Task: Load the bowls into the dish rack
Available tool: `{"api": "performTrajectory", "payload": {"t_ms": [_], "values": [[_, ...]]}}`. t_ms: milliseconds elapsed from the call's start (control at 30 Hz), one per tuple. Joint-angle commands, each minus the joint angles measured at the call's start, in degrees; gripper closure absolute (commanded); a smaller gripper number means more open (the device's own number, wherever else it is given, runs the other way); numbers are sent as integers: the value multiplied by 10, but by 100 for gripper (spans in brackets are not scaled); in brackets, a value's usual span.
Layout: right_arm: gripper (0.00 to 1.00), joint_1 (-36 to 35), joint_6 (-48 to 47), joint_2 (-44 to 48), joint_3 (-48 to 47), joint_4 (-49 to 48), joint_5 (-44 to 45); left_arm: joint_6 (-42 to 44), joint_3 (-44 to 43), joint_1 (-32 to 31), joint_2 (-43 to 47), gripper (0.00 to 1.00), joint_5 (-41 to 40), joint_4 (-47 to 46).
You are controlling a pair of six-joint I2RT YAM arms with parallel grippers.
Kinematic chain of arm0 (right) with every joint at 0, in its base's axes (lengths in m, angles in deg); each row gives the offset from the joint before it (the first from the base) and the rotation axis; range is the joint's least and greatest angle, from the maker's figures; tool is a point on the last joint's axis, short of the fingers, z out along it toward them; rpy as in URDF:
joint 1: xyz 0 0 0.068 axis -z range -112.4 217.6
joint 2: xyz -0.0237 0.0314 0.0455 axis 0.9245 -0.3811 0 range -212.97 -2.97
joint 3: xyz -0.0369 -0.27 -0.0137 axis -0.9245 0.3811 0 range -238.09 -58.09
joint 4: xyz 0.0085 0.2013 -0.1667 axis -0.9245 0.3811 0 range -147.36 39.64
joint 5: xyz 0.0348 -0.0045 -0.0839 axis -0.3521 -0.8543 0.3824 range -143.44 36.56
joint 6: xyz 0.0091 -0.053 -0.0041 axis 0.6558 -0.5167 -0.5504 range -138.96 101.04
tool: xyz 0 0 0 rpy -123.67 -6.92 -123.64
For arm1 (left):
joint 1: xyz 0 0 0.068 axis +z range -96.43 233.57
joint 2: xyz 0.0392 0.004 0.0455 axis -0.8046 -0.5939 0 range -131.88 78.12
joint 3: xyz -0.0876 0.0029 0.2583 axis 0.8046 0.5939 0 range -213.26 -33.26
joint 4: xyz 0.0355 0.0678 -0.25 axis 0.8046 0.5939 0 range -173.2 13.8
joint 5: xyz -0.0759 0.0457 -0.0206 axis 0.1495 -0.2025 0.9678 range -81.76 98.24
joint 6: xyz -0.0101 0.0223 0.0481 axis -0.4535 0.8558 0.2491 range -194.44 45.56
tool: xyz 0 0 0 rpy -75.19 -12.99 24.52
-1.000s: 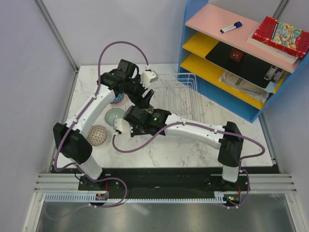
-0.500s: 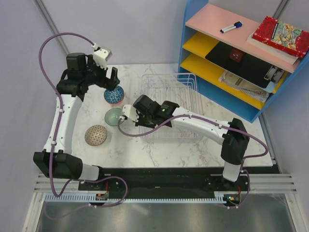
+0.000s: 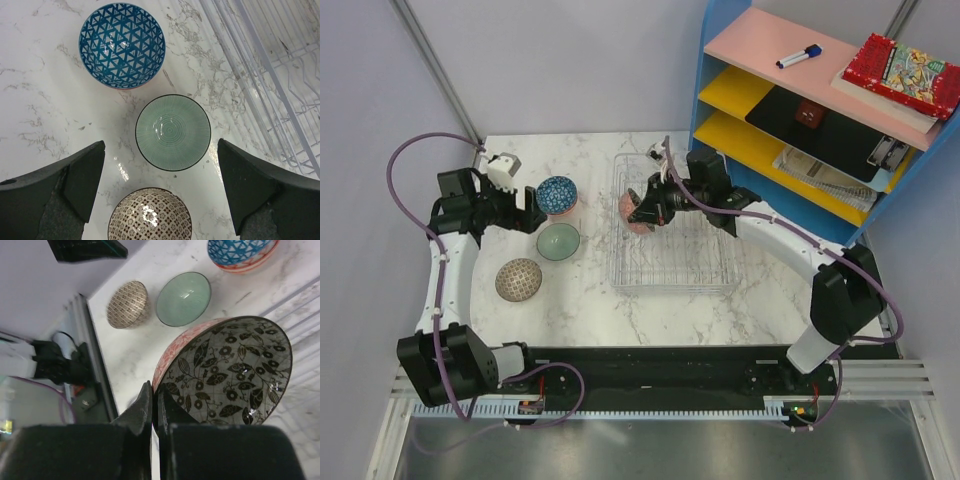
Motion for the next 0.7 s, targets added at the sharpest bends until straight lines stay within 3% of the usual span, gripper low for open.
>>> {"api": "performTrajectory", "payload": {"t_ms": [0,33,67,167,533,667], "values": [[100,14,313,21,94,-371,-178,23,31,24,37,0,35,-44],[100,21,357,16,123,-473,-189,22,41,27,43,0,37,-48],[100,24,449,11,136,-523,-193,22,45,35,45,0,39,-49],[100,33,590,-14,174,-698,-191,21,62,42,54,0,44,-53],[100,64,676,-42,276,-854,-131,26,61,45,59,0,49,-59],[100,66,681,-45,299,-852,-97,29,61,45,58,0,47,-59]]}}
